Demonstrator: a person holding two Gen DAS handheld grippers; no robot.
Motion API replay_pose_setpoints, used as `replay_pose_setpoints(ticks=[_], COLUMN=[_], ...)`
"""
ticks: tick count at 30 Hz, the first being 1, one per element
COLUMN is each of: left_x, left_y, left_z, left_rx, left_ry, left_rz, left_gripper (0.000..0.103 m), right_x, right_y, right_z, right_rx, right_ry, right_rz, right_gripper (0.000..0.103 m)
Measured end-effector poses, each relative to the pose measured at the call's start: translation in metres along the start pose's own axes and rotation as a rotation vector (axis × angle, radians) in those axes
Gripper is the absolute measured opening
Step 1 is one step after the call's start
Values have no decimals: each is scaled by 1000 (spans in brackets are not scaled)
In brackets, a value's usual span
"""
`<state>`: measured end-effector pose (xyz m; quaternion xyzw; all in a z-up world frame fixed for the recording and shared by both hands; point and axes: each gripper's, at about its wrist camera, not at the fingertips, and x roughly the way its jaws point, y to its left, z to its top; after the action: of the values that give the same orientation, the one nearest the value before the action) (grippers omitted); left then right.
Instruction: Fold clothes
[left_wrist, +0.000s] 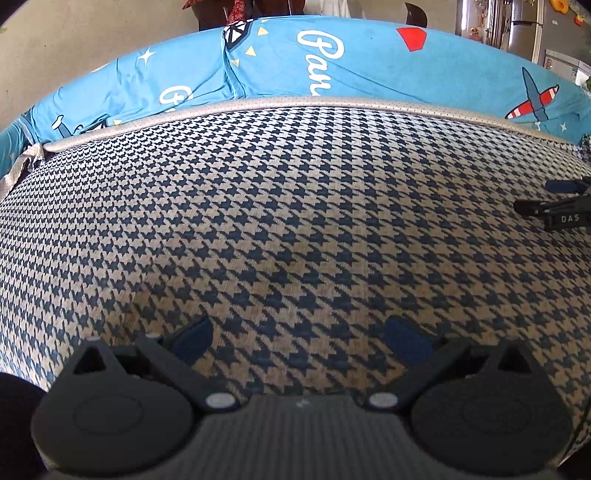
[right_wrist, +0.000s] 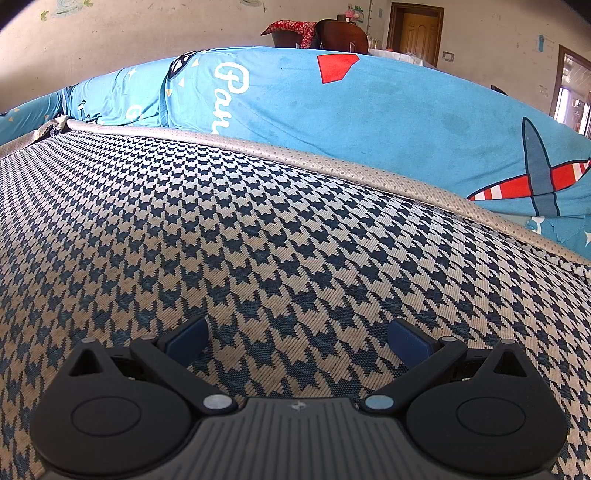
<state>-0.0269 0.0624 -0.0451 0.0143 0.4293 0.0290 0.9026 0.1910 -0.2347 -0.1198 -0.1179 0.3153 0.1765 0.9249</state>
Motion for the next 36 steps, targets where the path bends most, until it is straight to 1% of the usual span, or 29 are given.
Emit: replay_pose_setpoints(ticks=[3,6,10,14,17,22,27,30,36], left_x=[6,12,14,13,15,11,5,8,10], left_y=[-1,5,10,11,12,4,5,8,6], left_z=[-2,-1,-1,1,7,0,-7,-5,-3], left_rx=[6,-9,-26,-39,-29,-7,-5,-5,-10], left_ry=[11,39,52,45,34,27,21,23,21], left_rz=[3,-4,-11,-14,-8,-10,-10,-7,23], left_gripper=[103,103,103,103,103,103,103,103,103], right_x=[0,0,0,0,0,0,0,0,-1], right_y=[0,0,0,0,0,0,0,0,0], right_z=[0,0,0,0,0,0,0,0,0], right_rx=[0,0,0,0,0,0,-1,0,0], right_ry=[0,0,0,0,0,0,0,0,0], right_rz=[0,0,0,0,0,0,0,0,0], right_gripper=[103,103,103,103,103,103,103,103,103])
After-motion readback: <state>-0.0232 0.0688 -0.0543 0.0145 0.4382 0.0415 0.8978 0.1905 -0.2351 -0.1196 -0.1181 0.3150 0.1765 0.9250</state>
